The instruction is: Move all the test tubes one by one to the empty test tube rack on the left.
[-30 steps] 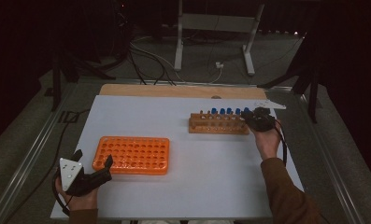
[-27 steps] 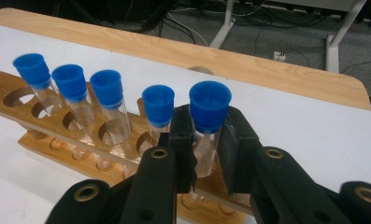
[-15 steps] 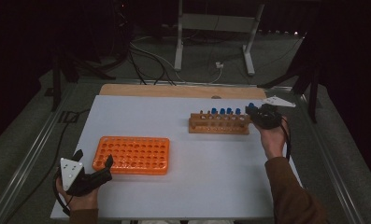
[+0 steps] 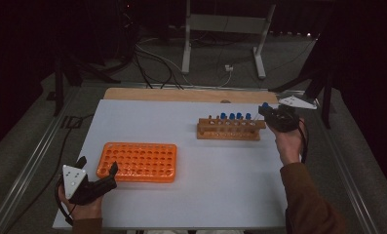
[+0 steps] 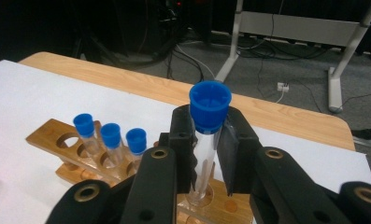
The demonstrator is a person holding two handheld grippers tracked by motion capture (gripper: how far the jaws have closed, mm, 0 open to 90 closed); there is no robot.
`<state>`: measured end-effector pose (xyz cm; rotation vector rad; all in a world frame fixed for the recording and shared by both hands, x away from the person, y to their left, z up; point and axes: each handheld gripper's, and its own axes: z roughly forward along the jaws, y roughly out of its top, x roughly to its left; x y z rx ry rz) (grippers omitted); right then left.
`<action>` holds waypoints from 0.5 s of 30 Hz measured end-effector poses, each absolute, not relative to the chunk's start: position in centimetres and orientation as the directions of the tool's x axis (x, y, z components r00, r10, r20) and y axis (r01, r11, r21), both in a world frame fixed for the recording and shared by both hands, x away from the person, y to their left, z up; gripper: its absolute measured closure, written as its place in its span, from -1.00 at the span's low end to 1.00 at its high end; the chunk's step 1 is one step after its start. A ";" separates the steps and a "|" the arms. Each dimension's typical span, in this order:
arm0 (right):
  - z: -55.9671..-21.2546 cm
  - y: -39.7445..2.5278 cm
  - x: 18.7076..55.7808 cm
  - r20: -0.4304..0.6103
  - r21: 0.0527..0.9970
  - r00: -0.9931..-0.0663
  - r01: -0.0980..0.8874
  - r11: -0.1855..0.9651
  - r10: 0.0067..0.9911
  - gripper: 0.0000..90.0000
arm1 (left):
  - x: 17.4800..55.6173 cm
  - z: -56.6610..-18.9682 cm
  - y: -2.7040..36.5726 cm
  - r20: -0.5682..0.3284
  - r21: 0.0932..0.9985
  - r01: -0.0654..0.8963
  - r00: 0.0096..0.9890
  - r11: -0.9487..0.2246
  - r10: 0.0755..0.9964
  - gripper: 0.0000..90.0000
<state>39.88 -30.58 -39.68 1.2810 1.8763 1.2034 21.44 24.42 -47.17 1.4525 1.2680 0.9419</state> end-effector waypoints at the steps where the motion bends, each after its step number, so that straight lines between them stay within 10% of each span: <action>1: -39.6 -30.6 39.8 0.035 0.899 -0.387 0.415 0.140 0.921 0.71 | 21.4 -47.2 24.4 -0.037 0.968 0.249 0.164 -0.005 0.986 -0.97; 15: -40.1 -29.9 37.9 0.081 0.895 -0.477 0.422 0.147 0.875 0.71 | 21.8 -47.4 24.2 -0.048 0.959 0.282 0.173 -0.003 0.984 -0.97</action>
